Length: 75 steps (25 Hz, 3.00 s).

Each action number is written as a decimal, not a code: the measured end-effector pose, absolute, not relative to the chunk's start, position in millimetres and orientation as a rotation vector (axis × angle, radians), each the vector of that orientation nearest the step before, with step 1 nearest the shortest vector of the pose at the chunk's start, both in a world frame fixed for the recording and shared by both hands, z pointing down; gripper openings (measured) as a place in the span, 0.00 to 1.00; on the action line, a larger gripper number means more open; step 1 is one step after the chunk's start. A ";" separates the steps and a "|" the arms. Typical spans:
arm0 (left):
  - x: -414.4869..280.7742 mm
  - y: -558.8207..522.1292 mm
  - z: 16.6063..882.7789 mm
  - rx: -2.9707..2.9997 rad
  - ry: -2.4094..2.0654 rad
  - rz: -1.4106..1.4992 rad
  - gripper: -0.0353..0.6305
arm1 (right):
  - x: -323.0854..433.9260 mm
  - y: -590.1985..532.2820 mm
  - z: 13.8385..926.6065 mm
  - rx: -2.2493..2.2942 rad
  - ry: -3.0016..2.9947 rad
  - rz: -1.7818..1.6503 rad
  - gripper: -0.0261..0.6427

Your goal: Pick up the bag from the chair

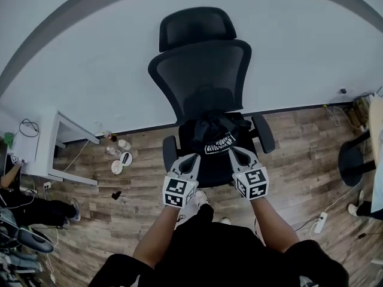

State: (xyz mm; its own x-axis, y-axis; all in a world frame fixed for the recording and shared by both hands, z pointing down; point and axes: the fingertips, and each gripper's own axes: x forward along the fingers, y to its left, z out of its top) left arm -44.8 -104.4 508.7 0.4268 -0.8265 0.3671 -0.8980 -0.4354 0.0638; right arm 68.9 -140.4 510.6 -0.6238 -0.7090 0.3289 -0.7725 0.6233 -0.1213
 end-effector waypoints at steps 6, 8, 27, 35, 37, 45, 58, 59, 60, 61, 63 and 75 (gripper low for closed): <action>-70.3 -151.0 517.1 2.427 -1.471 0.414 0.09 | 41.5 -184.6 520.2 1.184 -2.555 0.361 0.07; -76.6 -165.0 519.3 2.429 -1.454 0.410 0.09 | 34.8 -196.5 522.3 1.183 -2.537 0.352 0.07; -71.0 -252.6 551.1 2.270 -1.482 0.424 0.09 | 28.4 -262.4 561.3 0.989 -2.506 0.417 0.07; -54.6 -264.1 572.3 2.100 -1.606 0.450 0.09 | 38.9 -272.1 585.2 0.749 -2.535 0.452 0.07; -52.7 -263.9 579.8 2.061 -1.627 0.464 0.09 | 40.4 -272.3 590.9 0.712 -2.539 0.475 0.07; -49.1 -267.1 617.5 1.991 -1.596 0.602 0.09 | 42.5 -281.5 614.7 0.610 -2.509 0.446 0.07; -74.7 -307.9 695.2 1.975 -1.313 0.688 0.47 | 11.1 -336.2 696.1 0.540 -2.271 0.437 0.40; -76.2 -310.7 707.4 1.960 -1.285 0.701 0.49 | 8.3 -341.5 704.1 0.528 -2.252 0.428 0.43; -77.2 -313.2 720.1 1.943 -1.254 0.717 0.51 | 5.0 -346.5 712.8 0.511 -2.232 0.423 0.44; -77.3 -315.6 732.0 1.927 -1.221 0.736 0.52 | 1.7 -350.7 722.1 0.490 -2.209 0.422 0.47; -73.7 -319.2 750.5 1.908 -1.150 0.771 0.56 | -3.9 -355.8 741.0 0.438 -2.164 0.421 0.49; -49.3 -323.5 811.3 1.897 -0.860 0.983 0.54 | 5.6 -356.7 822.1 0.239 -1.862 0.332 0.36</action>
